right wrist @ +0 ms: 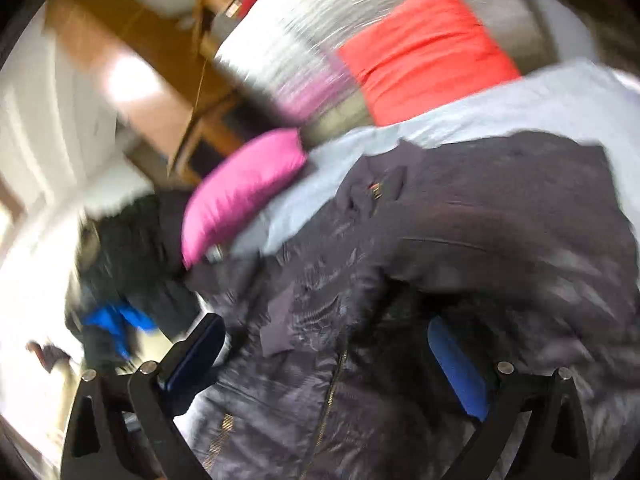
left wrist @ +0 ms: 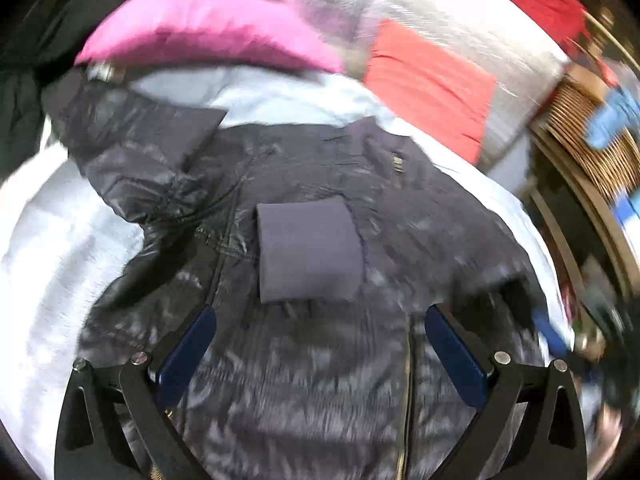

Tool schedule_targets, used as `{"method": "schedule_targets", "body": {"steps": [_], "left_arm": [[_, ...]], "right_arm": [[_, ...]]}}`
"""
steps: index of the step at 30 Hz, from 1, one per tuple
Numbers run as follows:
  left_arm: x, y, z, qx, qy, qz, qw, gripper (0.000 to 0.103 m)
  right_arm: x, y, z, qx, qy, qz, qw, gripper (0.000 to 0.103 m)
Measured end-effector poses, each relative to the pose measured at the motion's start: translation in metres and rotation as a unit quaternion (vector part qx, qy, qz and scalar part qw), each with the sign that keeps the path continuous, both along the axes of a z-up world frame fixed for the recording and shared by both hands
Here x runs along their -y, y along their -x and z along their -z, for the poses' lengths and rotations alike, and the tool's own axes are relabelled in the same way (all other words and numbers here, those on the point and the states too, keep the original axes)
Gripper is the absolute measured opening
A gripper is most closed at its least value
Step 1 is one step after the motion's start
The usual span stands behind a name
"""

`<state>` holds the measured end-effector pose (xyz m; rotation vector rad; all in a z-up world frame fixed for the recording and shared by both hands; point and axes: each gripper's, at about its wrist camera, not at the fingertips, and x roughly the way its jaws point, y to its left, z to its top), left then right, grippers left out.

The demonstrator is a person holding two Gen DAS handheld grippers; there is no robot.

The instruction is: Fold large clothes

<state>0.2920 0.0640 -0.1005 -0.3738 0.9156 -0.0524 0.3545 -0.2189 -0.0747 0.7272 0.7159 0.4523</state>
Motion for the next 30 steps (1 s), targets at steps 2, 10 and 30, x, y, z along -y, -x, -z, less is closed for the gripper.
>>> {"method": "schedule_targets", "body": {"steps": [2, 10, 30], "left_arm": [[-0.009, -0.016, 0.013, -0.023, 0.039, -0.020, 0.9988, 0.103], [-0.022, -0.054, 0.042, -0.067, 0.113, -0.085, 0.9876, 0.078], [-0.041, -0.079, 0.056, -0.028, -0.051, -0.026, 0.9979, 0.009]], "right_arm": [[0.018, -0.002, 0.006, -0.023, -0.040, 0.021, 0.999, 0.103], [0.077, -0.006, 0.060, -0.105, -0.256, 0.124, 0.953, 0.103], [0.094, 0.027, 0.018, -0.067, -0.109, 0.118, 0.985, 0.103]]}}
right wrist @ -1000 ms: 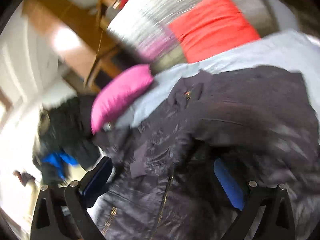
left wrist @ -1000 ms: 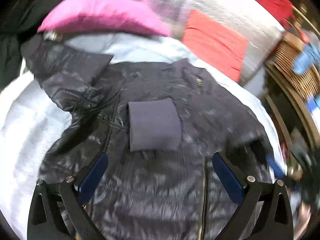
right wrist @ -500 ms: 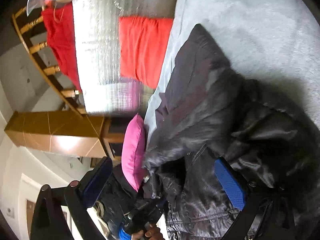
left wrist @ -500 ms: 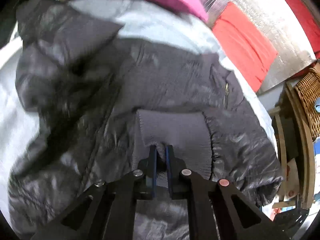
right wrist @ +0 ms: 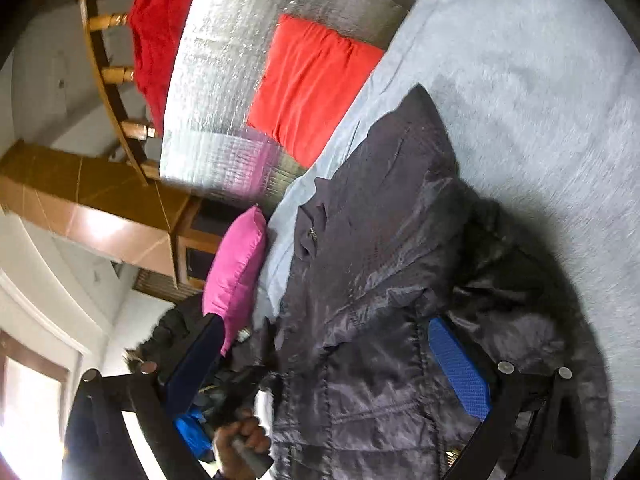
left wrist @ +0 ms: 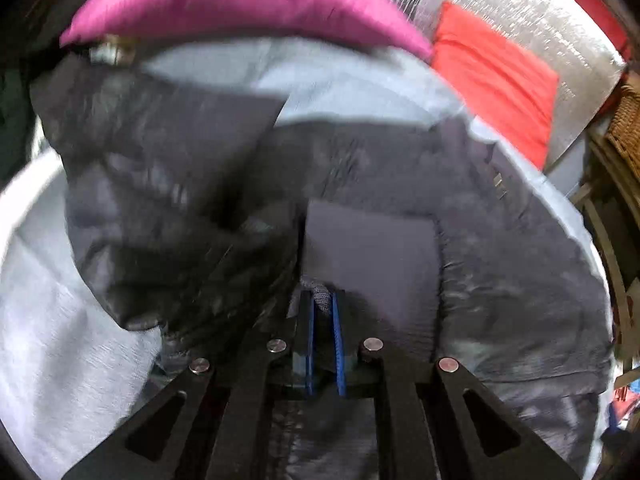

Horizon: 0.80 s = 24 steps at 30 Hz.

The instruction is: Fold large clothes

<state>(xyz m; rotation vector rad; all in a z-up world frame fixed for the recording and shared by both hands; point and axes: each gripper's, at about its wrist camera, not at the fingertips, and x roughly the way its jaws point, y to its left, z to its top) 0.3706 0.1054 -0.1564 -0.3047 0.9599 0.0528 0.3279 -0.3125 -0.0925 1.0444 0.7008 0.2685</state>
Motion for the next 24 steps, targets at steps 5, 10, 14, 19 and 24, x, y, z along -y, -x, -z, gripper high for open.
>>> {"method": "schedule_targets", "body": {"steps": [5, 10, 14, 19, 24], "left_arm": [[0.010, 0.003, -0.004, 0.005, -0.029, 0.004, 0.9995, 0.009], [0.006, 0.001, -0.002, 0.007, -0.032, 0.009, 0.9994, 0.009], [0.010, 0.000, 0.002, 0.011, -0.053, 0.016, 0.9984, 0.010], [0.015, -0.004, 0.003, 0.017, -0.053, 0.029, 0.9980, 0.010], [0.026, -0.003, -0.001, 0.015, -0.096, 0.037, 0.9946, 0.013]], "right_arm": [[0.025, -0.029, -0.014, -0.009, 0.117, 0.010, 0.993, 0.103], [0.046, -0.106, 0.021, -0.091, 0.176, -0.026, 0.980, 0.102], [0.028, -0.146, 0.023, -0.114, 0.251, -0.097, 0.956, 0.010], [0.021, -0.150, -0.007, -0.087, 0.339, -0.085, 0.933, 0.008], [0.022, -0.139, 0.024, -0.112, 0.353, -0.072, 0.926, 0.027]]}}
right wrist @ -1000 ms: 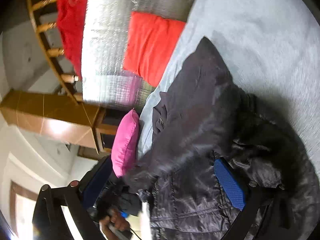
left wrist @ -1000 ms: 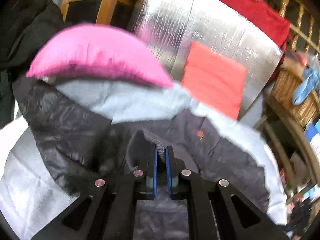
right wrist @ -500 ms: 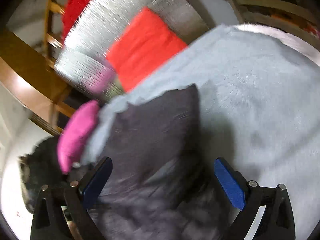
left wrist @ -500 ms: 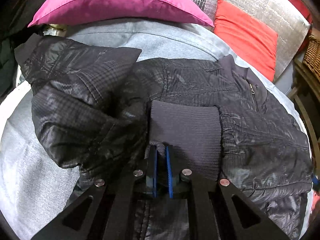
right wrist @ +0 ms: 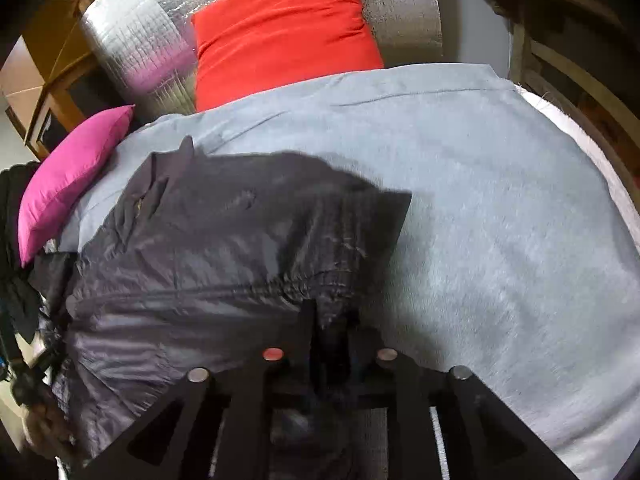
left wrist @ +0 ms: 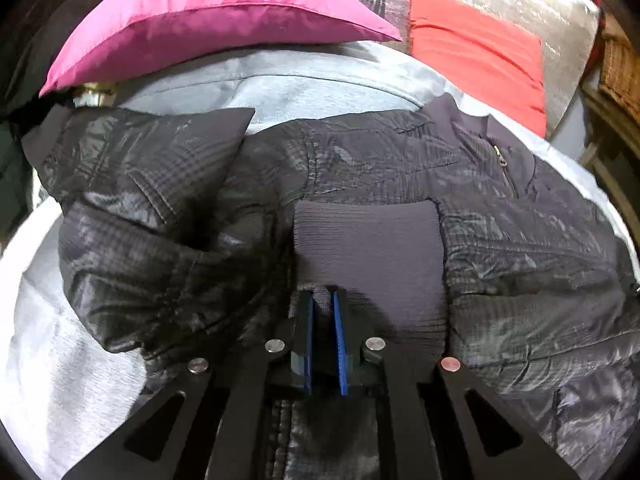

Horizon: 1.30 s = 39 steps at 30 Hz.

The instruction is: Fold large clothes

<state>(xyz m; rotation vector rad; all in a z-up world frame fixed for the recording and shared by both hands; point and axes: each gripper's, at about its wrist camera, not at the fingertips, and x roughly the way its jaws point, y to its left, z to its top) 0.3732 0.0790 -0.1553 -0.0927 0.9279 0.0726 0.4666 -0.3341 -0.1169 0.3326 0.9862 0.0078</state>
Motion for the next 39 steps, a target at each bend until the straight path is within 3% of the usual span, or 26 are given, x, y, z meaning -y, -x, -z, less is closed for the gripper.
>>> {"method": "schedule_targets", "body": {"steps": [2, 4, 5, 7, 9, 11, 15, 18, 21, 23, 24, 26, 28, 31, 34, 35, 36, 37, 39], "left_arm": [[-0.001, 0.004, -0.009, 0.009, -0.013, 0.002, 0.9999, 0.021], [-0.006, 0.016, -0.028, 0.041, -0.017, -0.014, 0.9989, 0.033], [-0.008, 0.025, -0.040, 0.065, -0.016, -0.025, 0.9974, 0.044], [-0.009, 0.040, -0.058, 0.104, -0.015, -0.039, 0.9937, 0.055], [-0.003, 0.048, -0.067, 0.120, -0.007, -0.033, 0.9921, 0.056], [0.012, 0.045, -0.064, 0.109, 0.006, -0.007, 0.9940, 0.056], [0.036, 0.035, -0.041, 0.075, -0.003, 0.013, 0.9971, 0.056], [0.045, 0.017, -0.002, -0.006, -0.018, 0.026, 0.9995, 0.057], [0.054, 0.022, -0.007, 0.012, -0.053, 0.031, 0.9980, 0.059], [0.057, 0.033, -0.021, 0.040, -0.050, 0.036, 0.9973, 0.058], [0.060, 0.039, -0.031, 0.055, -0.035, 0.044, 0.9969, 0.058], [0.065, 0.048, -0.042, 0.068, -0.002, 0.052, 0.9964, 0.059], [0.071, 0.053, -0.048, 0.064, 0.047, 0.050, 0.9956, 0.065], [0.074, 0.054, -0.038, 0.029, 0.129, 0.037, 0.9905, 0.074], [0.080, 0.045, -0.016, -0.014, 0.126, 0.005, 0.9920, 0.073], [0.083, 0.042, -0.008, -0.033, 0.103, -0.001, 0.9941, 0.052], [0.086, 0.041, -0.006, -0.034, 0.073, -0.009, 0.9967, 0.042], [0.087, 0.044, -0.007, -0.028, 0.061, -0.010, 0.9977, 0.037], [0.084, 0.046, -0.009, -0.030, 0.065, -0.003, 0.9974, 0.034]], "right_arm": [[0.008, 0.013, -0.014, 0.010, 0.002, 0.038, 0.999, 0.060], [0.003, 0.031, -0.044, 0.060, 0.017, 0.041, 0.997, 0.059], [-0.004, 0.039, -0.056, 0.076, 0.012, 0.028, 0.997, 0.059], [-0.024, 0.060, -0.075, 0.111, -0.012, -0.012, 0.994, 0.059], [-0.043, 0.072, -0.078, 0.124, -0.030, -0.055, 0.990, 0.059], [-0.058, 0.076, -0.068, 0.114, -0.033, -0.079, 0.990, 0.059], [-0.064, 0.059, -0.010, 0.035, -0.029, -0.073, 0.996, 0.059], [-0.057, 0.063, 0.004, 0.047, -0.032, -0.080, 0.995, 0.058], [-0.054, 0.065, -0.001, 0.042, -0.034, -0.078, 0.995, 0.058], [-0.054, 0.069, -0.012, 0.048, -0.039, -0.064, 0.996, 0.058], [-0.053, 0.074, -0.021, 0.058, -0.056, -0.054, 0.995, 0.058], [-0.055, 0.085, -0.030, 0.066, -0.137, -0.043, 0.987, 0.060], [-0.062, 0.094, -0.027, 0.060, -0.221, -0.029, 0.973, 0.064], [-0.075, 0.095, 0.005, 0.026, -0.331, 0.015, 0.943, 0.066], [-0.068, 0.085, 0.033, 0.014, -0.368, 0.082, 0.926, 0.066], [-0.062, 0.083, 0.041, 0.008, -0.378, 0.107, 0.920, 0.057], [-0.059, 0.081, 0.043, 0.001, -0.368, 0.119, 0.922, 0.042], [-0.058, 0.081, 0.042, -0.008, -0.347, 0.126, 0.929, 0.011], [-0.060, 0.086, 0.032, 0.004, -0.307, 0.119, 0.944, 0.011]]}}
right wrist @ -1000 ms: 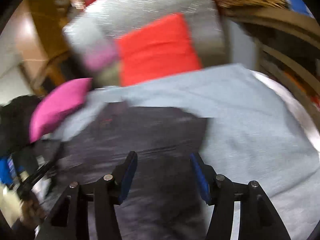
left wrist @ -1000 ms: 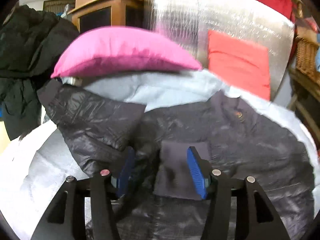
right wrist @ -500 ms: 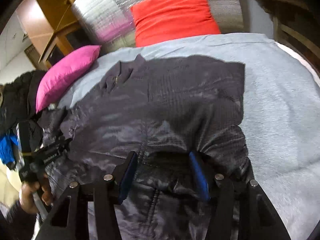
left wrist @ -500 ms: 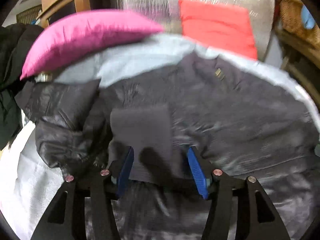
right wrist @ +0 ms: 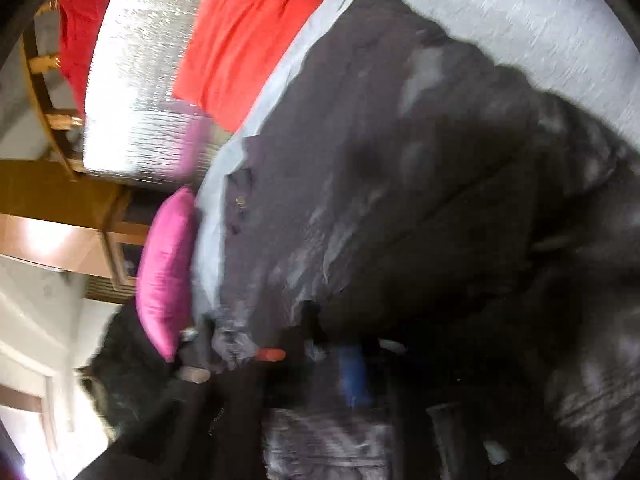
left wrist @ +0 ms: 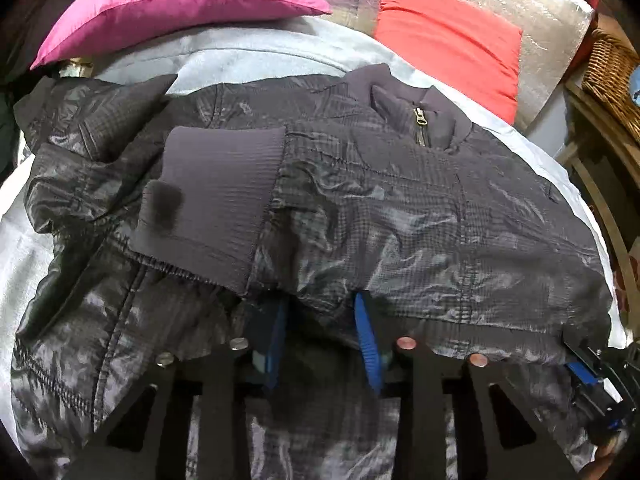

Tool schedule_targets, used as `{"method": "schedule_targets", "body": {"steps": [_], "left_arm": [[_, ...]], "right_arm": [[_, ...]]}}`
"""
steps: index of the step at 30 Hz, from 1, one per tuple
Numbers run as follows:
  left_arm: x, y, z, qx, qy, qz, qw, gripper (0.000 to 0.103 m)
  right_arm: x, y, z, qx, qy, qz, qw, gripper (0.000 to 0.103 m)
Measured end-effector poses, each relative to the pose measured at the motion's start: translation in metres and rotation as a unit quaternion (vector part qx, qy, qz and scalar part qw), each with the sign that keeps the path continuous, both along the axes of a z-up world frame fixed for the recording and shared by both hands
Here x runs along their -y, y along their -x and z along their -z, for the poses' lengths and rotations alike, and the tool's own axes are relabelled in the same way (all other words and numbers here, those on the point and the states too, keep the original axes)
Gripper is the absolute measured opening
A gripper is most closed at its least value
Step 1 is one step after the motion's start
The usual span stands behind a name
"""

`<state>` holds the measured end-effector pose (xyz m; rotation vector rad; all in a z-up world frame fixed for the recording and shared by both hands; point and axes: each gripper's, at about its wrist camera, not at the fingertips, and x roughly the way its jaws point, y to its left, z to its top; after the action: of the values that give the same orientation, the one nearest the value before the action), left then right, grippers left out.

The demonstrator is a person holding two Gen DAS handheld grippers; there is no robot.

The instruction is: Fold large clothes

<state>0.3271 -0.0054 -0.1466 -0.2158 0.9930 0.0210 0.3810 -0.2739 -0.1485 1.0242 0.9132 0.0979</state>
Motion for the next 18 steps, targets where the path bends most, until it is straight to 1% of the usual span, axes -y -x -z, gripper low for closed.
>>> {"method": "schedule_targets", "body": {"steps": [1, 2, 3, 4, 5, 6, 7, 8, 9, 10, 11, 12, 13, 14, 15, 16, 17, 18], "left_arm": [[0.001, 0.000, 0.001, 0.000, -0.002, 0.004, 1.0000, 0.034], [0.000, -0.001, 0.003, -0.002, -0.010, 0.009, 0.9999, 0.036], [0.004, 0.000, 0.000, -0.001, -0.021, 0.017, 0.9996, 0.036], [0.002, 0.001, -0.002, -0.002, -0.020, 0.021, 0.9996, 0.038], [-0.001, 0.003, -0.007, -0.004, -0.008, 0.027, 0.9996, 0.046], [-0.007, 0.006, -0.013, 0.001, 0.009, 0.032, 0.9994, 0.052], [-0.013, 0.012, -0.022, 0.018, 0.018, 0.032, 0.9992, 0.065], [-0.019, 0.015, -0.031, 0.042, 0.012, 0.024, 0.9987, 0.075], [-0.024, 0.020, -0.038, 0.066, 0.002, 0.012, 0.9977, 0.079], [-0.029, 0.025, -0.045, 0.093, -0.010, -0.001, 0.9956, 0.085], [-0.032, 0.024, -0.045, 0.102, -0.013, -0.004, 0.9947, 0.086], [-0.033, 0.016, -0.038, 0.085, -0.012, -0.001, 0.9963, 0.086], [-0.033, 0.008, -0.029, 0.055, -0.007, 0.006, 0.9985, 0.086], [-0.033, -0.004, -0.012, 0.007, 0.003, 0.019, 0.9998, 0.078], [-0.034, -0.011, 0.002, -0.027, 0.009, 0.028, 0.9992, 0.071], [-0.037, -0.011, 0.002, -0.020, 0.012, 0.032, 0.9992, 0.071], [-0.040, -0.004, -0.005, -0.001, 0.015, 0.031, 0.9994, 0.071], [-0.046, 0.005, -0.014, 0.012, 0.021, 0.029, 0.9993, 0.071]], "right_arm": [[-0.003, 0.003, -0.008, 0.012, 0.036, -0.007, 0.999, 0.011], [-0.006, 0.002, -0.010, 0.010, 0.064, -0.018, 0.998, 0.011], [-0.009, -0.003, -0.004, -0.013, 0.081, -0.033, 0.996, 0.012], [-0.007, -0.002, 0.004, -0.027, 0.071, -0.041, 0.996, 0.014], [-0.003, 0.000, 0.003, -0.023, 0.062, -0.037, 0.997, 0.015], [-0.001, 0.006, -0.005, -0.020, 0.065, -0.036, 0.997, 0.020], [-0.001, 0.011, -0.015, -0.010, 0.071, -0.042, 0.997, 0.043], [-0.003, 0.016, -0.025, 0.005, 0.075, -0.051, 0.996, 0.074], [-0.006, 0.024, -0.039, 0.025, 0.090, -0.060, 0.994, 0.076], [-0.012, 0.027, -0.050, 0.037, 0.107, -0.067, 0.991, 0.076], [-0.018, 0.031, -0.063, 0.056, 0.124, -0.077, 0.988, 0.076], [-0.024, 0.033, -0.074, 0.081, 0.132, -0.082, 0.985, 0.076], [-0.030, 0.032, -0.083, 0.103, 0.148, -0.085, 0.980, 0.076], [-0.035, 0.029, -0.087, 0.113, 0.167, -0.087, 0.976, 0.076], [-0.041, 0.021, -0.086, 0.118, 0.195, -0.090, 0.970, 0.076], [-0.047, 0.009, -0.078, 0.106, 0.212, -0.091, 0.967, 0.077], [-0.049, -0.006, -0.060, 0.067, 0.233, -0.098, 0.965, 0.077], [-0.049, -0.020, -0.036, 0.015, 0.239, -0.116, 0.964, 0.077]]}}
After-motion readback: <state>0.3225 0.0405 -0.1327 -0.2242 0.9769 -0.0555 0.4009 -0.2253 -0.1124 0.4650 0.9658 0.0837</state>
